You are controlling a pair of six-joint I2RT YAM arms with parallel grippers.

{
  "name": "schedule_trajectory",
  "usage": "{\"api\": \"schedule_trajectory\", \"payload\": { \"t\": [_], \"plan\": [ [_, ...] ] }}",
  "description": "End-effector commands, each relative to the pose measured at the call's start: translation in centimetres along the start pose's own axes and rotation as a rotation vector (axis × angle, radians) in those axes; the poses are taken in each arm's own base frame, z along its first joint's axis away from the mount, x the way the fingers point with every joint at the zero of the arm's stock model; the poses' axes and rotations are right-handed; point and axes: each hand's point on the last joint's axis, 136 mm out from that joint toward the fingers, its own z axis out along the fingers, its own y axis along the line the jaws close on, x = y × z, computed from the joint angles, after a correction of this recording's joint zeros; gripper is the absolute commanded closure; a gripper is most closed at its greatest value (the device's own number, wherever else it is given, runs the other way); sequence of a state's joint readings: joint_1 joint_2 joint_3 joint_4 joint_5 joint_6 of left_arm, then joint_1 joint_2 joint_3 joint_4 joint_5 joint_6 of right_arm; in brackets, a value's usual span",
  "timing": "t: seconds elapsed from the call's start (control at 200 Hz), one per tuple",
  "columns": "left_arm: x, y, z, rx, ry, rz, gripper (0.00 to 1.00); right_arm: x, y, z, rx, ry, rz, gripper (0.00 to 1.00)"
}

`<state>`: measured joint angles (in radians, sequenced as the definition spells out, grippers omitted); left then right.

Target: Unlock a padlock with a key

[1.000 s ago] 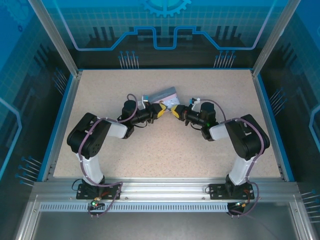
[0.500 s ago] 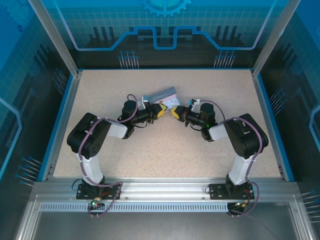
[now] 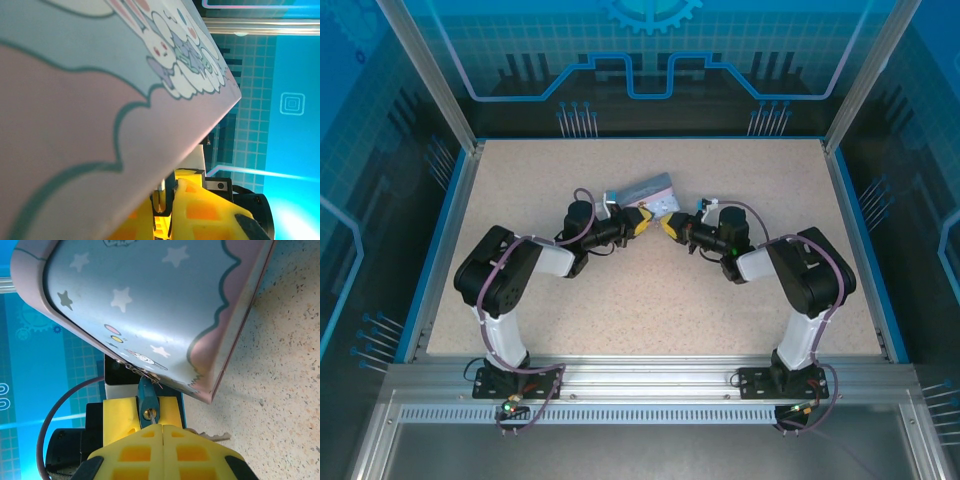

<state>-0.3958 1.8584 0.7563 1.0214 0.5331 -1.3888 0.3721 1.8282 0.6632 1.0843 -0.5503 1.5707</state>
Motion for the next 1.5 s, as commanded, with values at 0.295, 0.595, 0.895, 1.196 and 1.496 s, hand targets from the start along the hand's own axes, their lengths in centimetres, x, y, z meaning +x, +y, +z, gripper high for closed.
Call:
{"api": "schedule_trajectory", "payload": {
  "t": [0.295,0.595,0.895,1.196,1.496],
  "plan": [
    [2.8,-1.6,0.7,0.03,0.109,0.03,1.0,0.3,2.0,2.4,-0.01,0.063,-0.105,1.0],
    [2.7,-2.2,0.8,0.048,0.107,0.025,1.0,0.6,-1.5,1.7,0.045,0.068,-0.126,1.0],
    [2.7,-2.3,0.8,0.05,0.107,0.025,1.0,0.6,-1.8,1.8,0.03,0.067,-0.162,1.0],
    [3.0,-2.2,1.0,0.047,0.113,0.026,1.0,0.6,-1.4,2.8,0.031,0.076,-0.167,1.0],
    [2.1,-0.2,1.1,0.0,0.064,-0.009,1.0,0.6,-0.1,3.4,0.019,0.11,-0.164,0.93]
  ]
}}
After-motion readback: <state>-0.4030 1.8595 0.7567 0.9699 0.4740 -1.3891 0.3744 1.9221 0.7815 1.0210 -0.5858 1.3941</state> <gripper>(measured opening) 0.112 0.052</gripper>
